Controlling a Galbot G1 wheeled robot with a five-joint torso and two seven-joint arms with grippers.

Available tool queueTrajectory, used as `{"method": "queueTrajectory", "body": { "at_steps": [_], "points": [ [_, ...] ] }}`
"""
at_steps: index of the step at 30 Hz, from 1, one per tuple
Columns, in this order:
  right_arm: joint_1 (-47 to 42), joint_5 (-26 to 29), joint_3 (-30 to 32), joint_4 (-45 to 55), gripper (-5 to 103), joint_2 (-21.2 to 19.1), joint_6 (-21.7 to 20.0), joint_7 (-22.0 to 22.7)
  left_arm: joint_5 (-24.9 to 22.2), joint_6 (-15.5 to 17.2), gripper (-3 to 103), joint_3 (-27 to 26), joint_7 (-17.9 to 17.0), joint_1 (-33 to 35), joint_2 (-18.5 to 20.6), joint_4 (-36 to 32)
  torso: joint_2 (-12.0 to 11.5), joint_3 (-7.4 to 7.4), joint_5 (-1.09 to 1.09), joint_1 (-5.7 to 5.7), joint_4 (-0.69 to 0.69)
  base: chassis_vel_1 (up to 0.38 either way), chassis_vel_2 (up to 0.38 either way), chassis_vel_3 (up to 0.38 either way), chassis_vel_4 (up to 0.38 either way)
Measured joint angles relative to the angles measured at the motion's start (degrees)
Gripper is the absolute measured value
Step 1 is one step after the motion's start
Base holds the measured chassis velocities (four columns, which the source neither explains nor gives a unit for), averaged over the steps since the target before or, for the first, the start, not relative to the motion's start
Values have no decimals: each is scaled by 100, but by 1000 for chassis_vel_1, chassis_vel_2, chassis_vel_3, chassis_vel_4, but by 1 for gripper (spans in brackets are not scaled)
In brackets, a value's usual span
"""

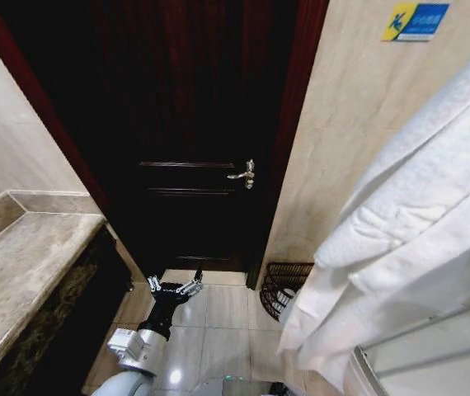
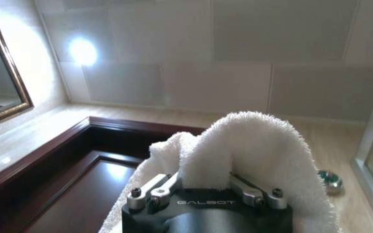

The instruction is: Discard the used towel into the hamper.

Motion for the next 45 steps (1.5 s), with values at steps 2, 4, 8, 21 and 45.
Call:
{"method": "queueTrajectory", "body": {
  "at_steps": [2, 4, 8, 21, 45],
  "points": [
    [117, 14, -34, -75, 11, -70, -1, -5, 0, 0, 100, 0, 0, 0, 0, 0, 2, -2, 0, -4, -2, 42, -67, -53, 30],
    [353, 27, -113, -220, 11, -191, -3, -23, 0, 0, 100, 0, 0, 1, 1, 0, 3, -2, -1, -5, -2, 42, -82, -47, 41],
    [673, 23, -238, -492, 11, -351, 30, -39, 0, 0, 100, 0, 0, 1, 1, 0, 3, -2, -1, -3, -2, 22, -38, -28, 19],
    [915, -202, -360, -748, 11, -257, -47, -134, 0, 0, 100, 0, 0, 0, 1, 0, 2, 0, 0, 1, -1, 0, 0, 0, 0],
    [1921, -153, -485, -1456, 11, -794, 59, -282, 0, 0, 100, 0, 0, 0, 0, 0, 0, 0, -3, 2, 0, -78, 80, 81, -83]
  ]
}}
